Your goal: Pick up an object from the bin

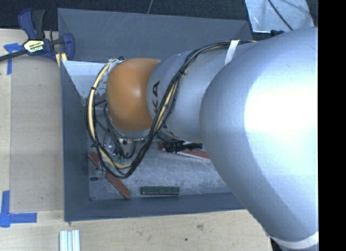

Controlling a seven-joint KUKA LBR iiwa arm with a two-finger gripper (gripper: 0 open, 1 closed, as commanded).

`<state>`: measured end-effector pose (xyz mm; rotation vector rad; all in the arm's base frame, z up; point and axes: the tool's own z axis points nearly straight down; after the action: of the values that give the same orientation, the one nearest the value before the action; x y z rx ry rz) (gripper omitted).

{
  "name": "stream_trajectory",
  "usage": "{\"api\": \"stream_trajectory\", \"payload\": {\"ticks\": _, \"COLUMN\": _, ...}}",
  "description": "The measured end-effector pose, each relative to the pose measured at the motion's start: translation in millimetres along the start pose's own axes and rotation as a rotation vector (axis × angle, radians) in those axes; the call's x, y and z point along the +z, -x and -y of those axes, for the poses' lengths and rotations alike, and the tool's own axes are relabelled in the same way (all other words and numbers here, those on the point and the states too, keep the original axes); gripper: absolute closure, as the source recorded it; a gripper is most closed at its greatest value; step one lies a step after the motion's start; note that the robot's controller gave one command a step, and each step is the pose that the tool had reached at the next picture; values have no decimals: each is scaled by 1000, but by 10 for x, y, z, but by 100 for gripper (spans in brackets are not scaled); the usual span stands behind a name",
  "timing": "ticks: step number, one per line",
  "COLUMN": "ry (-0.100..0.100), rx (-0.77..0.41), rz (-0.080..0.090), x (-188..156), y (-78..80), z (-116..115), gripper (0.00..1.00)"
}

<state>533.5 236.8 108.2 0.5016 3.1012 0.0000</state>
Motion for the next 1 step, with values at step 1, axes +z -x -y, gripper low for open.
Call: {"api": "stream_trajectory", "payload": {"ticks": 1, "ry": -1, "rx": 63, "rz": 0, "x": 209, "y": -126, "z": -3, "gripper": 0}}
